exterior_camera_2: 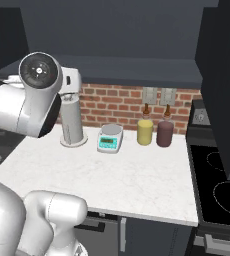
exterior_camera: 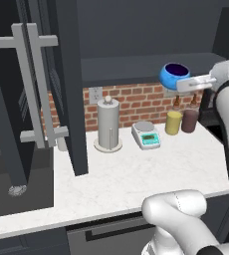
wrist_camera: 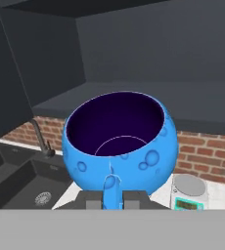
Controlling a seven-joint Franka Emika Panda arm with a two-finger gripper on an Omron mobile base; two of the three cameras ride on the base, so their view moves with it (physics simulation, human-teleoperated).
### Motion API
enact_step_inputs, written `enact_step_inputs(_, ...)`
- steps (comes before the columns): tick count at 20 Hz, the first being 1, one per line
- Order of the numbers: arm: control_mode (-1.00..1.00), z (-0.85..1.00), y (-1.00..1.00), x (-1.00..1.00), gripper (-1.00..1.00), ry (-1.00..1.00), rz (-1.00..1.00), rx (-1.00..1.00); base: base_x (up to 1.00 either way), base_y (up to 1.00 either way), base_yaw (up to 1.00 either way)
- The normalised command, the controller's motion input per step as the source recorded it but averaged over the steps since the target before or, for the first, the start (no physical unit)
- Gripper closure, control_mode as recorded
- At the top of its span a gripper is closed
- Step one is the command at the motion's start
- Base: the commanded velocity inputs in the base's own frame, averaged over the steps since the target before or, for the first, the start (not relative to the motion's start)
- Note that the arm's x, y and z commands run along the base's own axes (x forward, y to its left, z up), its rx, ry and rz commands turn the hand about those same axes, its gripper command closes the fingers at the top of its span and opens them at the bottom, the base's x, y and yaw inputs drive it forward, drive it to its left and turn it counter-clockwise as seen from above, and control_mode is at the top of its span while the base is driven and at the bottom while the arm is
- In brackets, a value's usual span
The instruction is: Gather all objects into one cabinet and sort the glasses and bowls to opposite sides.
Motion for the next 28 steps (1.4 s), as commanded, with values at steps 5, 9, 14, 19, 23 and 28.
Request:
enact_step_inputs(5, -1.0, 0.0, 0.0, -0.41, 1.0, 0.01, 0.0, 0.0, 0.0, 0.0, 0.0)
enact_step_inputs(9, -1.0, 0.0, 0.0, -0.49, 1.0, 0.0, 0.0, 0.0, 0.0, 0.0, 0.0)
enact_step_inputs(14, 1.0, 0.0, 0.0, -0.08, 1.0, 0.01, 0.0, 0.0, -0.05, 0.0, 0.0)
enact_step_inputs(19, 1.0, 0.0, 0.0, 0.0, 1.0, 0.0, 0.0, 0.0, -0.6, 0.0, 0.0)
enact_step_inputs(23, 1.0, 0.0, 0.0, 0.0, 1.0, 0.0, 0.0, 0.0, -0.9, 0.02, 0.0)
enact_step_inputs(28, 1.0, 0.0, 0.0, 0.0, 1.0, 0.0, 0.0, 0.0, -0.93, 0.03, 0.0)
